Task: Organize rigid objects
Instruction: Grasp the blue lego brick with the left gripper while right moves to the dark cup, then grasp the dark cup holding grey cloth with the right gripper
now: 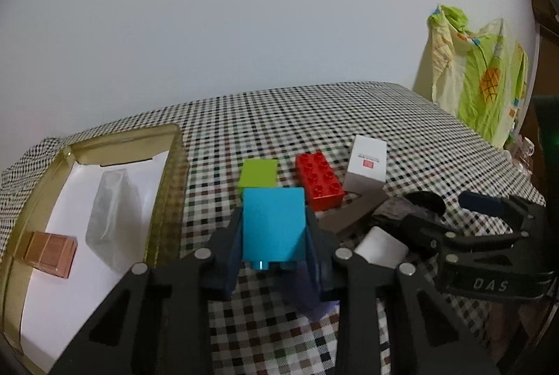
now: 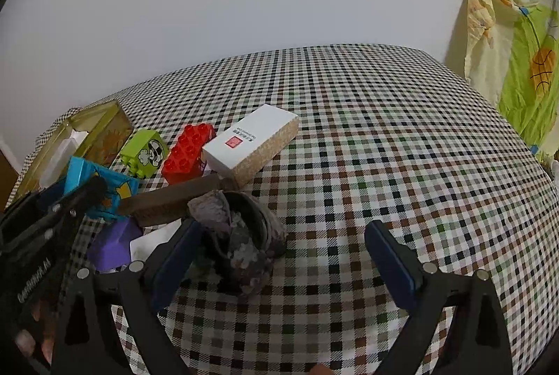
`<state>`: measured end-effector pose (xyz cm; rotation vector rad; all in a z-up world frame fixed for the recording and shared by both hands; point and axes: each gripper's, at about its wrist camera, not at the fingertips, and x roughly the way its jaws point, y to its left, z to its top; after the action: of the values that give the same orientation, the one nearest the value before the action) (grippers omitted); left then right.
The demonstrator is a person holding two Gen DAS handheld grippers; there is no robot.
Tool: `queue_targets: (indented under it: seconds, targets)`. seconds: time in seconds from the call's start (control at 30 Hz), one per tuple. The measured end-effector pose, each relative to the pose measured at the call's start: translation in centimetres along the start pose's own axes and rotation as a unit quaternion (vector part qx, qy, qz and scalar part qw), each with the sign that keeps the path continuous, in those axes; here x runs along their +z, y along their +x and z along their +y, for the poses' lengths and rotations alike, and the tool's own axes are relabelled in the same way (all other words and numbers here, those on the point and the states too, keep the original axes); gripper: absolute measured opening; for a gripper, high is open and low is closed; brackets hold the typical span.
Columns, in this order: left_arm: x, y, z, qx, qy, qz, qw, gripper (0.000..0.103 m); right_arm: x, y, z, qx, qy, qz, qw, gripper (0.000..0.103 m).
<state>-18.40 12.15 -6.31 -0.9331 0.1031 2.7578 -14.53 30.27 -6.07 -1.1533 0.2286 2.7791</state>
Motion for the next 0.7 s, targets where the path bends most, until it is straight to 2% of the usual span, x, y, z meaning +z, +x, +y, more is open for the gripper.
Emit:
queue_targets:
  seconds: [0.1,0.33,0.6,0.67,0.7]
  targets:
    - [0.1,0.2,0.7,-0.006,-0.010,0.006,0.9999,0.030,0.0,0.1,0.2,0.011,-0.005,0.000,1.000,0.096]
    - [0.1,0.4,0.2,-0.011,0.001,0.008,0.9999,0.030,0.2,2.1,0.6,-0.009,-0.011,0.046,0.999,0.096]
    - [0.2,1.4,1.0,-0.034,-0.015,0.038,0.9986,0.031,0.8,2.3,1.2,-0.013,-0.023,0.038,0.999,0.091]
    - [0.1,1.4,1.1,-0.040,-0.019,0.039,0.9983,0.031,1.0,2.8,1.3,-0.006,-0.021,0.041,0.999,0.081]
    - [0.1,1.4,1.0,-0.039,-0.017,0.039,0.9983,0.031,1.0,2.8,1.3,-0.004,-0.021,0.042,0.999,0.069]
